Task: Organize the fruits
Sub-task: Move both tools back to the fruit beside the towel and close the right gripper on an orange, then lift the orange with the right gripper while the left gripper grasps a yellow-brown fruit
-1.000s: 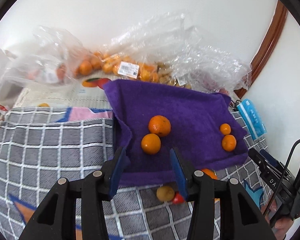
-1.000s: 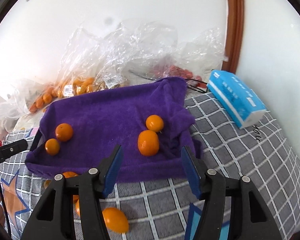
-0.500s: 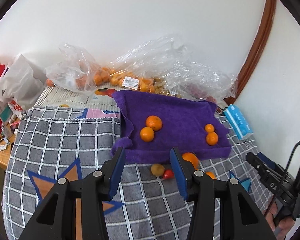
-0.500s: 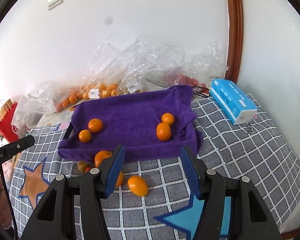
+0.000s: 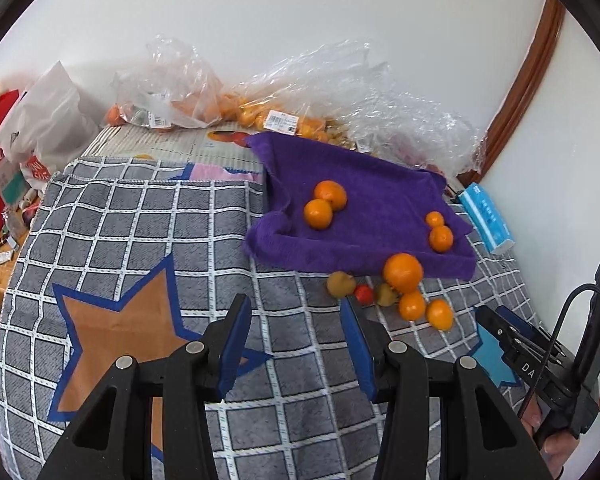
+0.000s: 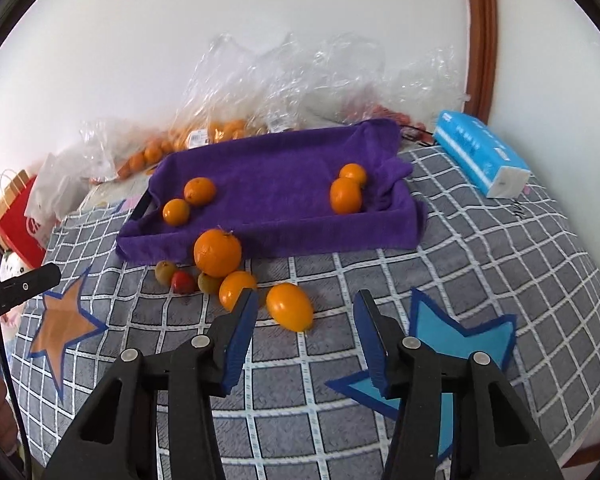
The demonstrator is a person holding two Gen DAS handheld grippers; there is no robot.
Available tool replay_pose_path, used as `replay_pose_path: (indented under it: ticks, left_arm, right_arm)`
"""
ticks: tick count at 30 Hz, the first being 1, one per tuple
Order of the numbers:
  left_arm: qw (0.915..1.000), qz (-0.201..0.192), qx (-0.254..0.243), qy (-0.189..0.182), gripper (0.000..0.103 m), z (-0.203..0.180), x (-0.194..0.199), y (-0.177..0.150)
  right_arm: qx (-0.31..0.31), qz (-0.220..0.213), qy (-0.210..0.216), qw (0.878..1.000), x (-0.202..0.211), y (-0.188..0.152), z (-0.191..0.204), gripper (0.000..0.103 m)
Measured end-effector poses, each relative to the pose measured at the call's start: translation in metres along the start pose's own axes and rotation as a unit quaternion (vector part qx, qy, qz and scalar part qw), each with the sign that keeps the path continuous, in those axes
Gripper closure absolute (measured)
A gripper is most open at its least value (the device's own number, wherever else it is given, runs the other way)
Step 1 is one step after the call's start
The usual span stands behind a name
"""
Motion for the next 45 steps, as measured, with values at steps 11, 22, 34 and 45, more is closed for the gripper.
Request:
replay_pose_path:
  ticks: [11, 22, 34, 45]
  left_arm:
    - [0.9992, 0.041, -0.001, 0.003, 0.059, 0.001, -0.046, -0.003]
    - [0.9966, 0.075, -0.026, -0.024, 0.061, -0.045, -0.087, -0.008]
    - [0.9949, 0.086, -0.028, -0.044, 0.092, -0.065, -0.102, -0.005]
    - [0.9938, 0.101, -0.012, -0.045, 0.094, -0.058, -0.108, -0.006]
  right_arm:
    - [-0.015, 0.06, 0.025, 0.998, -0.06, -0.024, -0.001, 0.061]
    - [0.005, 0.063, 0.031, 0.998, -0.076, -0.017, -0.011, 0.071]
    - [-0.05, 0.053, -0.004, 0.997, -0.063, -0.017, -0.067, 0.071]
    - [-0.043, 0.053, 0.0, 0.998, -0.067, -0.015, -0.058, 0.071]
Point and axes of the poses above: each gripper's, at about its wrist camera, not at the fingertips, and x roughly against the way its jaws point, z to its left, y to its top, the point moved 10 cm from there along -x, roughly the way its jaws point, and after that the axes turned 5 degrees about y, right-handed, at the moved point
